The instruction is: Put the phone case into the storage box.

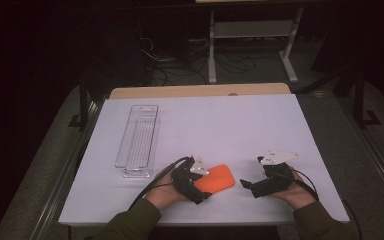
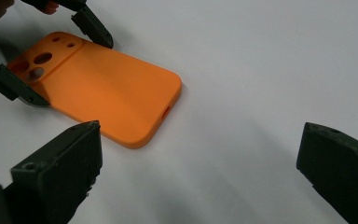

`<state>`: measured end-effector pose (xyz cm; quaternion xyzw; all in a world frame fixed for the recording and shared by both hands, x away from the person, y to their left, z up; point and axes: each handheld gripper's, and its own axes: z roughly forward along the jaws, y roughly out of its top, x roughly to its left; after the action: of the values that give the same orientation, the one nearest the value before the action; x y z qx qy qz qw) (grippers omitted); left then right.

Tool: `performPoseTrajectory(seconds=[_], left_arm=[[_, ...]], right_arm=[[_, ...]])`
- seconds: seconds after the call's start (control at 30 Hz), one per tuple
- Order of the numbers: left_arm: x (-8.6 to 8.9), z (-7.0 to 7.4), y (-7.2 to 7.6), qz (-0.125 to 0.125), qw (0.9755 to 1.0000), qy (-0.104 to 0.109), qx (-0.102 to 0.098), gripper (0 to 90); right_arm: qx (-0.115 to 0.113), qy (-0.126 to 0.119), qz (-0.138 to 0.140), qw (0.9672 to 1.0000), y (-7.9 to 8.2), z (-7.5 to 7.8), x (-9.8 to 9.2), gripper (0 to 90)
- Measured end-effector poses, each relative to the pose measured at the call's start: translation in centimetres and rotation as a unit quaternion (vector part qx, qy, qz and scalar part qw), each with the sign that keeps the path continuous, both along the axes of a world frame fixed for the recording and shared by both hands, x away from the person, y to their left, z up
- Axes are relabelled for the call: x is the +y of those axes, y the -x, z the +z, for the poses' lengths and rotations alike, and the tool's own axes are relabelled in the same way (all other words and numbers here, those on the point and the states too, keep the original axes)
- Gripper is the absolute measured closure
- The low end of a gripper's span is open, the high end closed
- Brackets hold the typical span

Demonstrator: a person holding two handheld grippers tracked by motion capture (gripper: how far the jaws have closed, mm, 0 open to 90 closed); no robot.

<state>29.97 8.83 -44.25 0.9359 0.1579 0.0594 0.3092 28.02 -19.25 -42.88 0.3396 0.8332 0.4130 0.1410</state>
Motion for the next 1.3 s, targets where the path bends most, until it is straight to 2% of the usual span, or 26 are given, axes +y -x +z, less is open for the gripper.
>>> performPoseTrajectory(seconds=[0.37, 0.5, 0.53, 0.57, 0.63, 0.67, 0.7, 0.77, 0.87, 1.0, 1.1, 1.17, 1.2, 1.23, 1.3], left_arm=[[0.0, 0.5, 0.1, 0.001, 1.0, 0.008, 0.0, 16.3], [0.2, 0.9, 0.1, 0.004, 0.9999, 0.015, -0.002, 16.3], [0.2, 0.9, 0.1, 0.01, 0.9997, 0.024, -0.001, 16.3], [0.4, 1.1, 0.0, 0.001, 0.9999, 0.014, -0.004, 16.3], [0.4, 1.3, 0.0, 0.01, 0.9996, 0.027, -0.003, 16.3], [0.6, 1.6, -0.1, 0.005, 0.9997, 0.024, -0.006, 16.2], [0.7, 1.8, -0.1, 0.009, 0.9995, 0.03, -0.004, 16.3], [1.0, 2.3, -0.3, -0.001, 0.9997, 0.024, -0.009, 16.2], [1.3, 3.0, -0.5, -0.002, 0.9997, 0.024, -0.004, 16.2], [1.7, 3.9, -0.9, 0.005, 0.9996, 0.029, -0.005, 16.2], [2.0, 4.5, -1.3, 0.01, 0.9994, 0.033, 0.002, 16.2], [2.1, 4.8, -1.5, 0.021, 0.9987, 0.046, 0.007, 16.2], [2.3, 5.0, -1.7, 0.014, 0.9993, 0.035, 0.004, 16.2], [2.2, 5.1, -1.8, 0.021, 0.9989, 0.041, 0.005, 16.2], [2.4, 5.5, -2.1, 0.021, 0.9991, 0.037, 0.006, 16.2]], right_arm=[[-0.001, 0.0, 0.001, 1.0, 0.0, 0.0, 0.0, 0.0], [0.0, 0.0, 0.0, 1.0, 0.0, 0.0, 0.0, 0.0], [0.0, 0.0, 0.0, 1.0, 0.0, 0.0, 0.0, 0.0], [-0.001, 0.0, 0.001, 1.0, 0.0, 0.0, 0.0, 0.0], [-0.002, 0.0, 0.001, 1.0, 0.0, 0.0, 0.0, 0.0], [-0.002, 0.0, 0.001, 1.0, 0.0, 0.0, 0.0, 0.0], [0.0, 0.0, 0.001, 1.0, 0.0, 0.0, 0.0, 0.0], [0.0, 0.001, 0.0, 1.0, 0.0, 0.0, 0.0, 0.0], [0.001, 0.001, 0.0, 1.0, 0.0, 0.0, 0.0, 0.0], [0.0, 0.0, 0.0, 1.0, 0.0, 0.0, 0.0, 0.0], [0.001, 0.0, 0.0, 1.0, 0.0, 0.0, 0.0, 0.0], [0.001, 0.0, 0.001, 1.0, 0.0, 0.0, 0.0, 0.0], [0.001, 0.0, 0.0, 1.0, 0.1, 0.0, 0.0, 0.0], [0.001, 0.0, 0.0, 1.0, 0.1, 0.0, 0.0, 0.0], [0.002, 0.0, 0.0, 1.0, 0.1, 0.0, 0.0, 0.0]])
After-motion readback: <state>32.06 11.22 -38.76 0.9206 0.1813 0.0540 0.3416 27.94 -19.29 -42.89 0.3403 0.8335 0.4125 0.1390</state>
